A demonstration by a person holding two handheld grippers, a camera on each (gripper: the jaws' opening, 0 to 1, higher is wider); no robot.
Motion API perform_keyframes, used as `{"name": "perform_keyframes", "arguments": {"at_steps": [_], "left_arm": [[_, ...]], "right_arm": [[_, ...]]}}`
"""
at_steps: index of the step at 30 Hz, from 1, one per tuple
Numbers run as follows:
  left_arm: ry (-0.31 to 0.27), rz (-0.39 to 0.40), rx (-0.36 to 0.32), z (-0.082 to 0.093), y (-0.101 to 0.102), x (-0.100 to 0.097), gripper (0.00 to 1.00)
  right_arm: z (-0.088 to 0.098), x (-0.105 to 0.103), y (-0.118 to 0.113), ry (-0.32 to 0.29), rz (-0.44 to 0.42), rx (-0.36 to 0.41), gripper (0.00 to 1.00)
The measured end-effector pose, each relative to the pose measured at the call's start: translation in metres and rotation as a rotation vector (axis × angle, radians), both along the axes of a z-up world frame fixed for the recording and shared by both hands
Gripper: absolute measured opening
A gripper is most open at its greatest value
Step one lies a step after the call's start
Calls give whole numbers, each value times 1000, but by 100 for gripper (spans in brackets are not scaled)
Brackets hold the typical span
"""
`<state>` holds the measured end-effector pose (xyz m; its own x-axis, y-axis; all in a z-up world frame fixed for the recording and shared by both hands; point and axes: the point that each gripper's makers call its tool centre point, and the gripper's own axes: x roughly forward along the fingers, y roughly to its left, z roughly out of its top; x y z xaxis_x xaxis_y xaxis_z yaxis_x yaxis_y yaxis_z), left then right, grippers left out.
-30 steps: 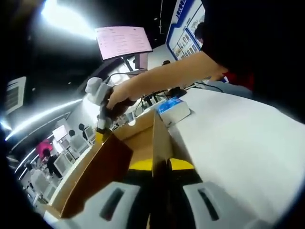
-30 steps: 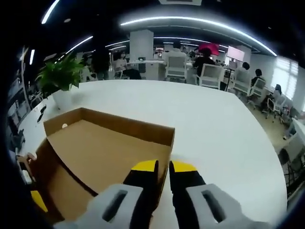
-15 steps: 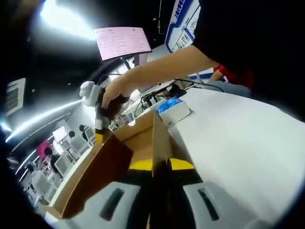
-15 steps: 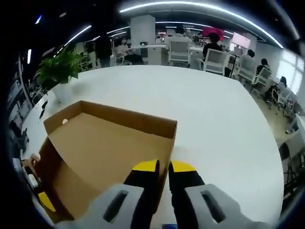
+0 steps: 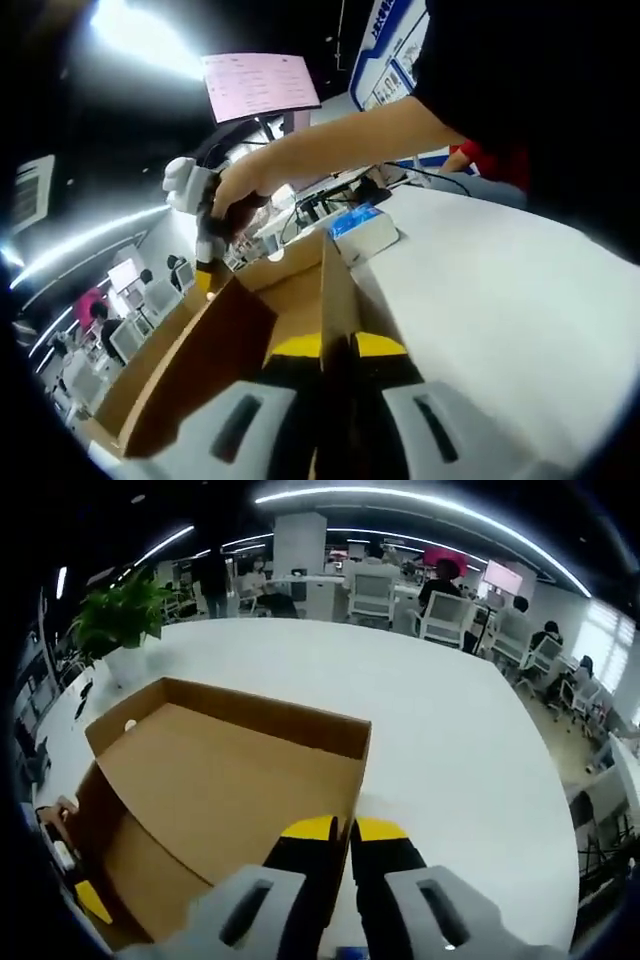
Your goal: Operate the shoe box by opening the lid, removing the specified soft item, and placing it in the target area until the item is outside and the box remains undamaged.
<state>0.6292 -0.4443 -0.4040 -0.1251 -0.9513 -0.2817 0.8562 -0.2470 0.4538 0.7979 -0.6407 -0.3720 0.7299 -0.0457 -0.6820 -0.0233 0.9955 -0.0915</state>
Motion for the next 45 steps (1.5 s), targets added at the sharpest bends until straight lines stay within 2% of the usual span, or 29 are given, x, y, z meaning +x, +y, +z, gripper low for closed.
{"name": "perform_keyframes", "arguments": {"at_steps": [5,29,45], "left_arm": [[-1,1,0,0,0,-1,8],[-5,-6,-2,1,-1,0,9],[-3,-5,-3,1,0,1,9]], "right_arm": [[9,-3,1,-38,1,-1,4],[28,-13,-4,-83,-2,-21,3],[38,-30,-2,-129,11,-30,2]]}}
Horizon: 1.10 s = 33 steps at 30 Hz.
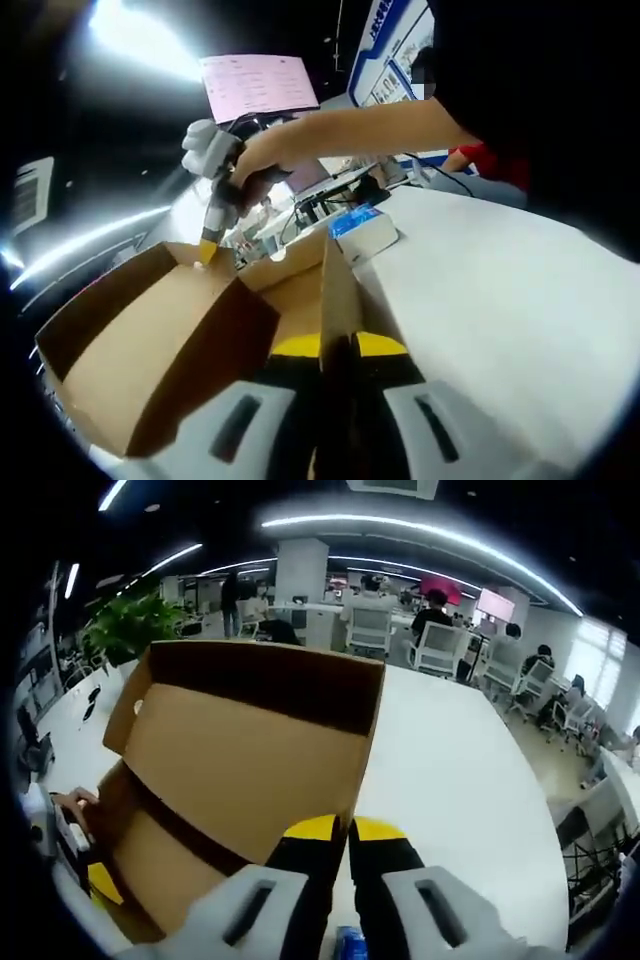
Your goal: Operate the shoe box by opening the lid, removing the specified soft item, and placing it in the target area until the item is outside and the box remains undamaged.
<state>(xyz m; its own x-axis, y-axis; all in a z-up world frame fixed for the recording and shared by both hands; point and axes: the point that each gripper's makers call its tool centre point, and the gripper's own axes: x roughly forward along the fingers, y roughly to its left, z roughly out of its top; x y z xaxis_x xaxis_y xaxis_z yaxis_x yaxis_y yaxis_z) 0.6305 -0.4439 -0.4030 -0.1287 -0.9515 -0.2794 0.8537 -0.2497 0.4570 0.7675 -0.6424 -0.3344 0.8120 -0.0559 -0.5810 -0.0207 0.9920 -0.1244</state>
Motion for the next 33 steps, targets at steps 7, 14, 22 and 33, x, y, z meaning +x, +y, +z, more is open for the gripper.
{"name": "perform_keyframes", "arguments": {"at_steps": [7,14,22,33], "left_arm": [[-1,1,-1,0,0,0,9],[-3,-2,-2,-1,1,0,9],[-4,-2,-3,-1,0,-1,9],[-3,-1,-3,-1,0,0,9]], "right_arm": [[1,-6,2,-9,-4,11,2],[1,-11,2,-36,-22,40,1],[0,-17,4,-47,-30,51,1],[-5,-25,8,-57,-29,58,1]]}}
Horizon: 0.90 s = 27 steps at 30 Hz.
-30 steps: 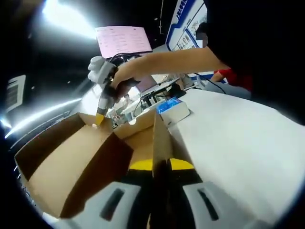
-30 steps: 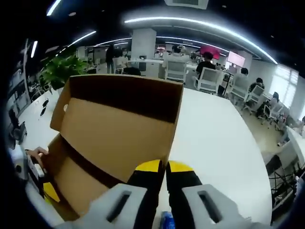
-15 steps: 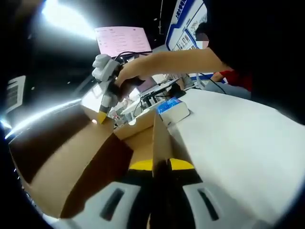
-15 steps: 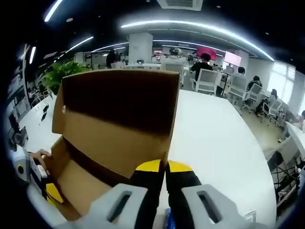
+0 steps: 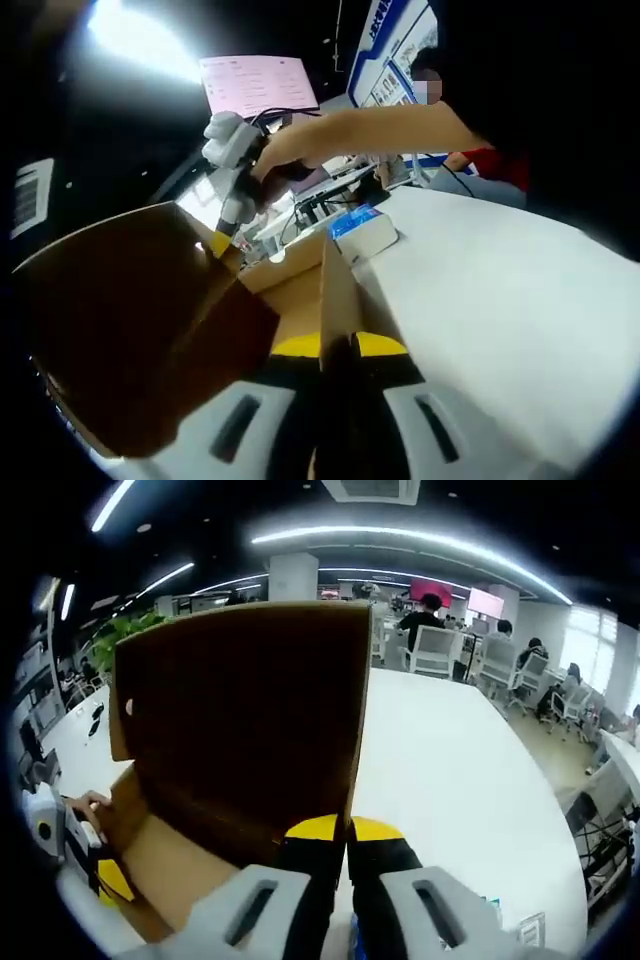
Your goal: Operate the shoe box by opening the lid, removing the specified soft item, and placing it in the target area until the item is outside and the box remains undamaged.
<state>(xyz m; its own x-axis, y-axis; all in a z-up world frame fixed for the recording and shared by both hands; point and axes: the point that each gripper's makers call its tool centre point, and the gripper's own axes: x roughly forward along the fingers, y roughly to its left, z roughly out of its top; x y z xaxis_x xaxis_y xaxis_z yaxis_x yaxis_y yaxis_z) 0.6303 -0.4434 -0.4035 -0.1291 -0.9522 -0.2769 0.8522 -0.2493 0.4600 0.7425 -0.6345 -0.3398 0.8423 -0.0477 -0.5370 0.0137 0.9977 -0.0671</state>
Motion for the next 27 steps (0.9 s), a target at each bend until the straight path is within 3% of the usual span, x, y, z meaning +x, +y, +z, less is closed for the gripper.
{"name": "perform_keyframes", "arguments": {"at_steps": [16,27], "left_arm": [[-3,0,-1,0,0,0,9],[-5,-1,0,0,0,0,9]], "right_arm": [[-8,-7,1,-4,2,22,0],[-7,-11,2,-51,10,25,0]]}}
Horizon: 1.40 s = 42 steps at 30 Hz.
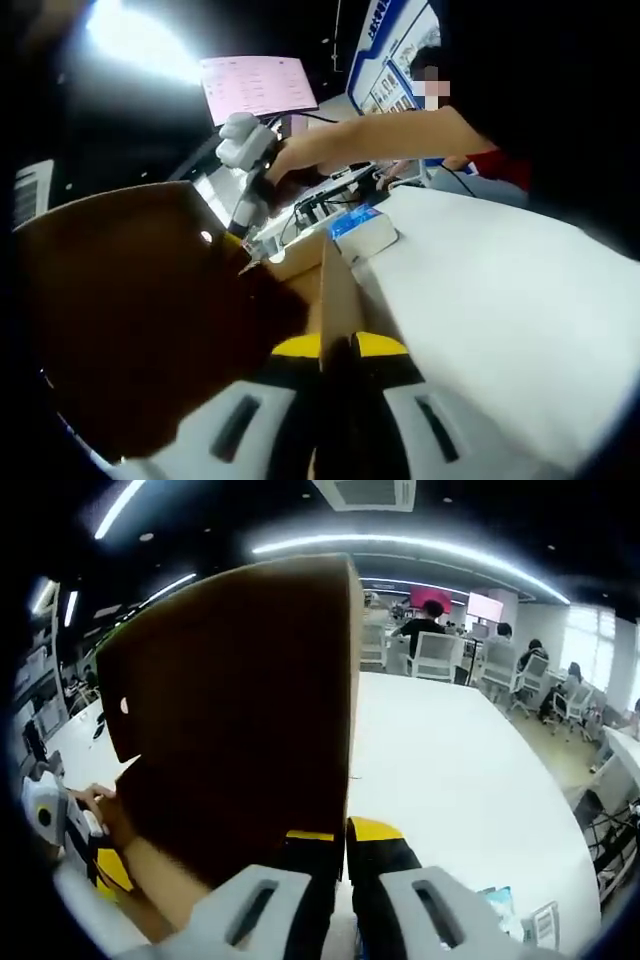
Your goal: Operate the shoe box by opening the lid, removing the specified soft item, and placing it in the target area until the item is outside and the box remains undamaged.
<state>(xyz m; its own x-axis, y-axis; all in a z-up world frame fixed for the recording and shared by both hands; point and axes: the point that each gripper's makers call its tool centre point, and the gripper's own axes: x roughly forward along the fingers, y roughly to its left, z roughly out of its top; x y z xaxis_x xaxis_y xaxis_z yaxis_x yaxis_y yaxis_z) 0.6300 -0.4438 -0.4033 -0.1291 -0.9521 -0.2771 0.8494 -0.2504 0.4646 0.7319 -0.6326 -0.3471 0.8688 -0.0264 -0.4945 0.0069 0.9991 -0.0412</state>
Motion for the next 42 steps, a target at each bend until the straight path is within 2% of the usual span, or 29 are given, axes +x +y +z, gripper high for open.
{"name": "perform_keyframes", "arguments": {"at_steps": [25,42], "left_arm": [[-8,-2,-2,0,0,0,9],[-12,-5,-3,0,-1,0,9]], "right_arm": [[-5,-9,5,-16,19,-14,0],[-6,-12,6,-54,24,-23,0]]}}
